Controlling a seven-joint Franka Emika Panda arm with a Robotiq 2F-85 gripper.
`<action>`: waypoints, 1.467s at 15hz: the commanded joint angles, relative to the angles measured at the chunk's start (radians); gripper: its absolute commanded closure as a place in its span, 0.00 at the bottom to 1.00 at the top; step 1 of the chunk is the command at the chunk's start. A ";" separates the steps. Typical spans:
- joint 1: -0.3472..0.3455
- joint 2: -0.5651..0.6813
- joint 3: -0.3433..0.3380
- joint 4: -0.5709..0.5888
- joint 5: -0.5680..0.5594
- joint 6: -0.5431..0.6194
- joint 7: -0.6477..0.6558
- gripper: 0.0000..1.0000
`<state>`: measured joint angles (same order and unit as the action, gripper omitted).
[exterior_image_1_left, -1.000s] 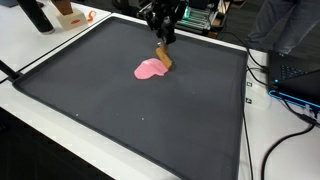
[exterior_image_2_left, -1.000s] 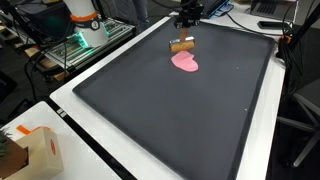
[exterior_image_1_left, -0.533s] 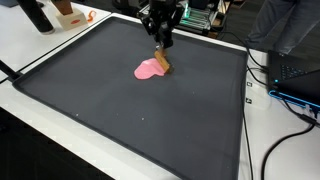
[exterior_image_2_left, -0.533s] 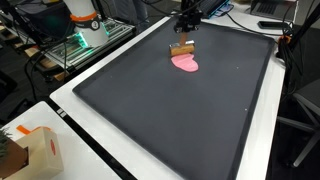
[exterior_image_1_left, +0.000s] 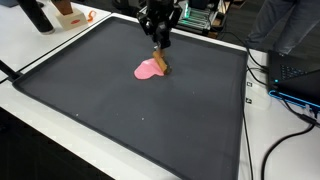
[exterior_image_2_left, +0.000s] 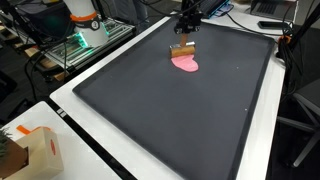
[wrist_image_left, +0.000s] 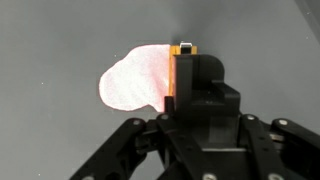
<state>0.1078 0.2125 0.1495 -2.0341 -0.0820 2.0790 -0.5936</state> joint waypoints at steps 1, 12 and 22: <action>-0.009 0.016 -0.011 -0.023 -0.033 0.056 0.034 0.77; -0.023 0.034 -0.026 -0.010 -0.035 0.069 0.076 0.77; -0.024 0.044 -0.034 -0.003 -0.045 0.073 0.130 0.77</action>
<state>0.0921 0.2161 0.1291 -2.0293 -0.0832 2.1028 -0.5013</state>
